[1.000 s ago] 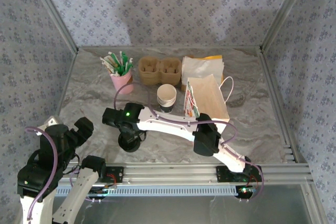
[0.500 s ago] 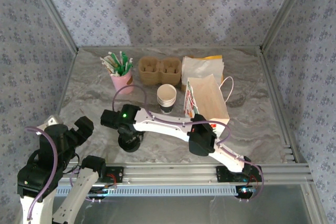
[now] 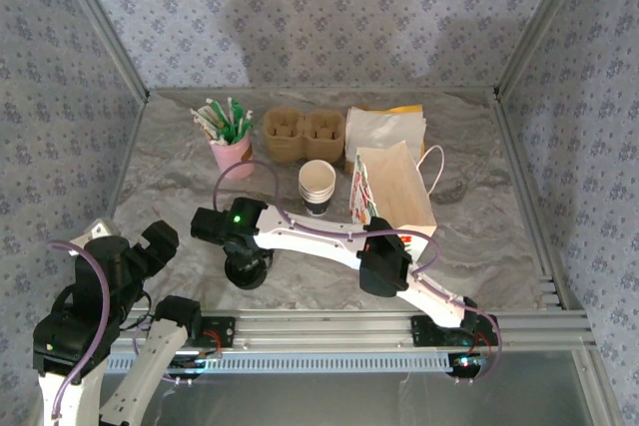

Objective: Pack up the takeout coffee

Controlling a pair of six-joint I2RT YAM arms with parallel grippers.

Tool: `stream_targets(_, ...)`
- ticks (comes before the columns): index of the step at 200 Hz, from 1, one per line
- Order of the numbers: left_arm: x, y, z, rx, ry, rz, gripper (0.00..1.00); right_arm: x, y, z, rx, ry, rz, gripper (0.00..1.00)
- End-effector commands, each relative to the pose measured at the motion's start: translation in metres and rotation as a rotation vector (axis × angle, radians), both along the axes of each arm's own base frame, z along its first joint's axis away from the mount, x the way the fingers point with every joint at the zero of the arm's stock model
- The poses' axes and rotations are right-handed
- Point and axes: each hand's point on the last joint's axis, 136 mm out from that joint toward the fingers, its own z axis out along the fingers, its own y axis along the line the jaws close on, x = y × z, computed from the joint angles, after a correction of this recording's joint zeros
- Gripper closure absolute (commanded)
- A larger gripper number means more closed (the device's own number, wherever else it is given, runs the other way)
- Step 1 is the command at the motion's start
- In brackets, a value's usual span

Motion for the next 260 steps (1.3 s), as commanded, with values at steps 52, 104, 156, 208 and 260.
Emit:
stream_targets(52,0.003,0.000,0.002,0.016,-0.002,-0.005,0.03,0.002,-0.008,0.002,-0.043,-0.031,-0.006,0.78)
stream_targets(104,0.003,0.001,0.001,0.023,0.004,-0.003,0.02,0.001,-0.007,0.008,-0.036,-0.048,-0.004,0.85)
stream_targets(156,0.004,0.001,0.003,0.022,0.003,-0.002,0.02,0.001,-0.010,0.026,-0.008,-0.061,-0.002,0.87)
stream_targets(208,0.023,-0.022,0.019,0.009,-0.049,-0.131,0.00,-0.002,-0.015,0.070,0.088,-0.076,-0.001,0.86)
stream_targets(260,0.047,-0.066,0.078,-0.034,-0.234,-0.369,0.00,0.012,-0.038,0.126,0.237,-0.072,-0.016,0.86)
